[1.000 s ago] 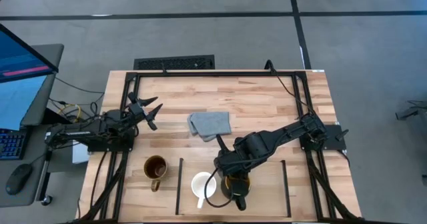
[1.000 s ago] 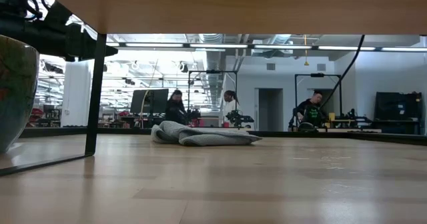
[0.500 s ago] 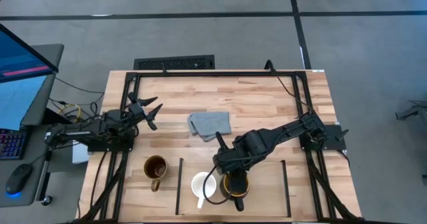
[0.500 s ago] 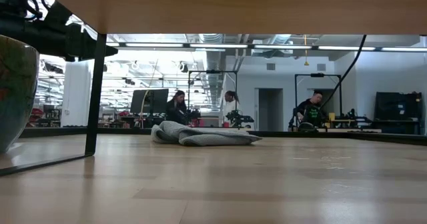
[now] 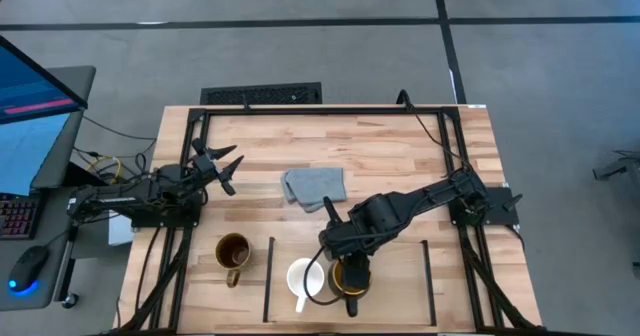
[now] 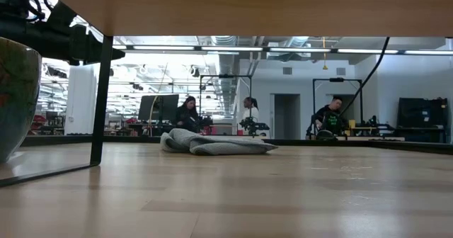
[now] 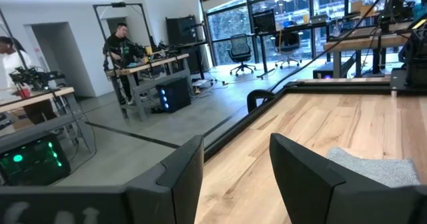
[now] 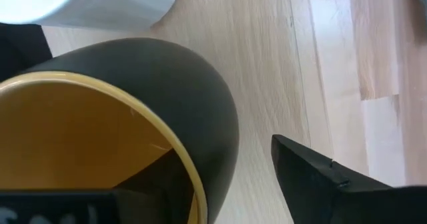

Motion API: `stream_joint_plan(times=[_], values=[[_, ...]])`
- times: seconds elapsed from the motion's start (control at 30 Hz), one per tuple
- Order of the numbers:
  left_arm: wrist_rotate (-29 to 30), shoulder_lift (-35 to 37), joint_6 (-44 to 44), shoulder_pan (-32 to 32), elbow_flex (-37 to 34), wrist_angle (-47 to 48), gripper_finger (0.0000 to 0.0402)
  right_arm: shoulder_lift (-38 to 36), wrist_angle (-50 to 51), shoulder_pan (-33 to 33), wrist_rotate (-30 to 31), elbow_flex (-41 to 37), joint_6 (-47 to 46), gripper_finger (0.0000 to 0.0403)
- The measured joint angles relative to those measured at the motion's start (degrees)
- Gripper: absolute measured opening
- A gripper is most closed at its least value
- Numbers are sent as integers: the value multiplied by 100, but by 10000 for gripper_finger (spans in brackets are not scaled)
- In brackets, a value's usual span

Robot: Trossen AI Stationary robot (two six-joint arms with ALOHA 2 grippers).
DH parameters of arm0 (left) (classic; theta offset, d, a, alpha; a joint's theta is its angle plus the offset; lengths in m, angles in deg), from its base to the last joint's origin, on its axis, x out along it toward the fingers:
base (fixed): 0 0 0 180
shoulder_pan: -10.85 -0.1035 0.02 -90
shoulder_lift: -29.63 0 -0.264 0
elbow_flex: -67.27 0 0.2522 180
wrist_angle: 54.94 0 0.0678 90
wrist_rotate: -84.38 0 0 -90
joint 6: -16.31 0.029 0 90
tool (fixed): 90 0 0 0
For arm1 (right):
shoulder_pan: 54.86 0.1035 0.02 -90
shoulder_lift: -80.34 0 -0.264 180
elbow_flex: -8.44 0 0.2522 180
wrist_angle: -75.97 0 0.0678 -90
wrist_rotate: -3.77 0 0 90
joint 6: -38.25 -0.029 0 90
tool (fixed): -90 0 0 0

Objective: Stack small to large cups/mugs on shelf
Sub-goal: Put the black mug on the shelf

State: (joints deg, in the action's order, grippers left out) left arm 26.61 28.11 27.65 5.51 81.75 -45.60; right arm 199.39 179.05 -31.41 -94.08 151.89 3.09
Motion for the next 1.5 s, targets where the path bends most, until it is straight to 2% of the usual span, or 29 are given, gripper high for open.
stream_joint_plan(times=[0.77,1.03,1.5], values=[[-7,1,0,2,0,1,165,0,24,-92,-132,1,52,211],[-9,1,0,2,0,0,165,-11,78,-61,-82,519,61,210],[-16,2,42,2,0,1,165,-52,70,-63,-99,531,-87,210]])
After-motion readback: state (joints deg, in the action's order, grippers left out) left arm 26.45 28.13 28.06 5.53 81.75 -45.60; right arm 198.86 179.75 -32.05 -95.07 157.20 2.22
